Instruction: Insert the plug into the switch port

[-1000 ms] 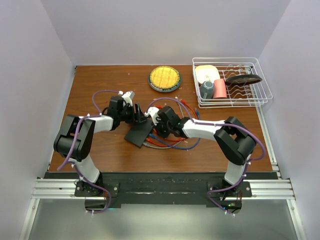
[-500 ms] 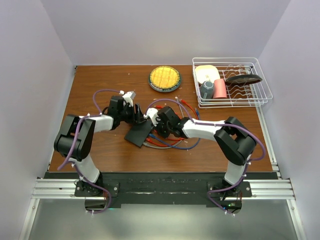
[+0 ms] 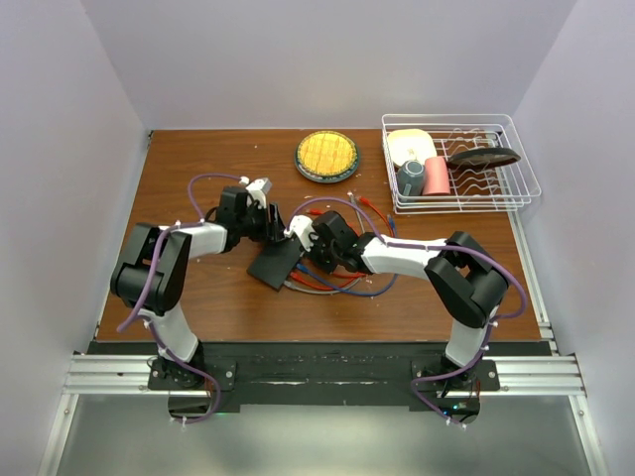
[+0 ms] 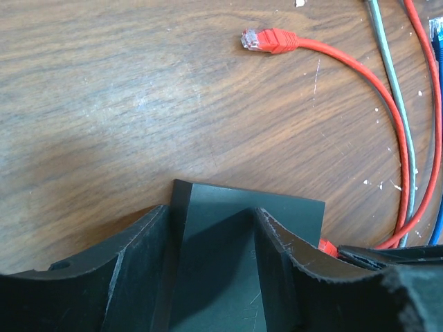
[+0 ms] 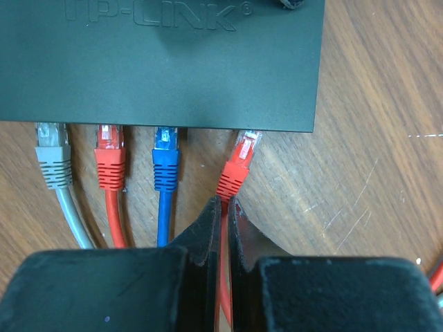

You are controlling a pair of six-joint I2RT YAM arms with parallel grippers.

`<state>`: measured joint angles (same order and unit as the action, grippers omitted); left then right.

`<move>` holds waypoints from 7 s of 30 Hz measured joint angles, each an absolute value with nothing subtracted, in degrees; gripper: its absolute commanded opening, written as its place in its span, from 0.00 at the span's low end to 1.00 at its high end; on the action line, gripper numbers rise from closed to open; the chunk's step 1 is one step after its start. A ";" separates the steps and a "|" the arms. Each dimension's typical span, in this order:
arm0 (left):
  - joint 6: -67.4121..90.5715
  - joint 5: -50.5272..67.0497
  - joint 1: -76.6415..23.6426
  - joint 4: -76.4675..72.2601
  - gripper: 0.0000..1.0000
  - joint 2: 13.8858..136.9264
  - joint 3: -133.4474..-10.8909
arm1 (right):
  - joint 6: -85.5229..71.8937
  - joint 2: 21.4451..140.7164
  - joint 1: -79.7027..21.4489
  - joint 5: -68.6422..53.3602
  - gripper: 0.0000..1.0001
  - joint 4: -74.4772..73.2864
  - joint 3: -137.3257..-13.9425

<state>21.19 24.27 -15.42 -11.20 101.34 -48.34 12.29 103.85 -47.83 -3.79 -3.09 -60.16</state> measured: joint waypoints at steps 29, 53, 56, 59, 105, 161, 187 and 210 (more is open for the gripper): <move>20.38 25.06 -16.53 -8.86 0.66 104.51 -53.41 | 12.38 103.63 -47.94 -1.26 0.39 -0.80 -63.94; 20.38 25.10 -16.58 -8.58 0.66 104.99 -54.04 | 8.56 103.63 -47.92 -2.22 0.25 -2.94 -59.75; 20.38 25.10 -16.58 -8.56 0.66 105.03 -54.13 | 8.51 104.36 -47.90 -2.15 0.25 -3.01 -59.90; 20.36 25.08 -16.58 -8.58 0.66 105.08 -54.17 | 8.21 105.78 -47.88 -2.11 0.23 -3.14 -60.97; 19.92 23.55 -16.53 -8.51 0.66 105.14 -54.52 | 5.89 105.58 -46.48 -0.97 0.00 -6.44 -62.30; 19.27 23.79 -15.44 -9.04 0.43 105.45 -54.48 | 3.81 109.47 -46.44 -1.06 0.00 -0.69 -65.25; 17.30 21.47 -17.39 -8.58 0.34 104.49 -54.50 | -0.21 110.15 -45.58 -1.65 0.00 -0.82 -66.61; 16.67 22.24 -17.50 -10.94 0.33 104.27 -52.66 | -4.21 109.45 -44.47 -3.68 0.00 4.56 -63.64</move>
<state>16.67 22.24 -17.50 -10.94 104.27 -52.66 -4.21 109.45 -44.47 -3.68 4.56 -63.64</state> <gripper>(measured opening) 0.476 0.056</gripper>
